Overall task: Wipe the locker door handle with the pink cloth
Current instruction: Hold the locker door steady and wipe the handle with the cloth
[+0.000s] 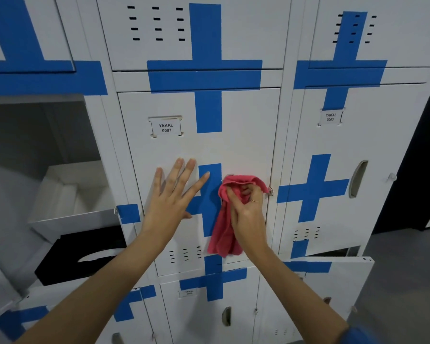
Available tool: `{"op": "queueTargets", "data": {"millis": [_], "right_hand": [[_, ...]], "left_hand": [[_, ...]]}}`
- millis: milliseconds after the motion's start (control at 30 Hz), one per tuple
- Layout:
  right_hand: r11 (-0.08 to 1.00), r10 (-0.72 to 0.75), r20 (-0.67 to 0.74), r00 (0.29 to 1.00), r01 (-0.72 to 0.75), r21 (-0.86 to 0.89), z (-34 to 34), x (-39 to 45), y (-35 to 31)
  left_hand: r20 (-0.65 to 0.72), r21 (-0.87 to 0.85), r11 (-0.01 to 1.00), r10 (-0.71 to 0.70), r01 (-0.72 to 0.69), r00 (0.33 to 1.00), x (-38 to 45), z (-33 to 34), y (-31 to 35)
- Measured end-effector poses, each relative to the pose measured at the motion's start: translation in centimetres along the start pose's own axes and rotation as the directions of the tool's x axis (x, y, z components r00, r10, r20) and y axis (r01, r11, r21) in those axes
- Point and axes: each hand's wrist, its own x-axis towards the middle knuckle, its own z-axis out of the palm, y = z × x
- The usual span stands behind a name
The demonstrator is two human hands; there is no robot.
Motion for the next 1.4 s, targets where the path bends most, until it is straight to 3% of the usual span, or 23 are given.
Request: {"op": "queueTargets", "data": {"millis": [67, 133, 400, 667, 733, 900, 933, 1033, 1167, 1300, 1400], "right_hand": [[0.999, 0.008, -0.034, 0.999, -0.009, -0.049, 0.5, 0.2, -1.0], [0.999, 0.04, -0.043, 0.998, -0.038, 0.035, 1.2, 0.3, -1.5], [0.997, -0.019, 0.103, 0.995, 0.011, 0.079, 0.7, 0.6, 0.5], [0.95, -0.257, 0.346, 0.902, 0.301, -0.08, -2.8, 0.8, 2.3], [0.939, -0.302, 0.309, 0.902, 0.337, -0.067, -2.9, 0.5, 3.0], [0.991, -0.109, 0.128, 0.986, 0.118, -0.062, -3.7, -0.2, 3.9], [0.987, -0.128, 0.105, 0.986, 0.137, -0.079, -3.8, -0.2, 3.9], [0.979, -0.169, 0.169, 0.971, 0.185, -0.085, -3.7, 0.6, 1.7], [0.936, -0.186, 0.309, 0.933, 0.264, -0.233, -2.5, 0.9, -0.5], [0.754, -0.209, 0.432, 0.878, 0.425, -0.5, -2.0, 0.3, 0.4], [0.641, -0.199, 0.512, 0.836, 0.506, -0.577, -1.6, -0.3, 0.3]], "left_hand": [[-0.001, -0.004, 1.0, -0.001, 0.001, 1.0, 0.0, 0.1, -0.1], [0.003, 0.005, 1.0, 0.001, -0.001, 1.0, 0.0, 0.1, -0.1], [0.006, 0.007, 1.0, 0.004, -0.004, 1.0, 0.0, 0.1, 0.0], [0.014, -0.013, 1.0, 0.001, -0.001, 1.0, 0.0, 0.1, 0.0], [0.01, -0.018, 1.0, 0.006, -0.006, 1.0, 0.0, 0.1, -0.1], [0.008, -0.033, 0.999, 0.009, -0.009, 1.0, 0.1, 0.3, -0.2], [0.011, -0.034, 0.999, 0.009, -0.008, 1.0, 0.1, 0.4, -0.2], [0.014, -0.029, 1.0, 0.006, -0.006, 1.0, 0.1, 0.3, -0.1], [0.005, -0.012, 1.0, 0.002, -0.002, 1.0, 0.0, 0.3, -0.1], [0.006, 0.0, 1.0, 0.003, -0.003, 1.0, 0.0, 0.4, -0.1], [0.004, -0.008, 1.0, 0.002, -0.002, 1.0, 0.0, 0.4, -0.2]]}}
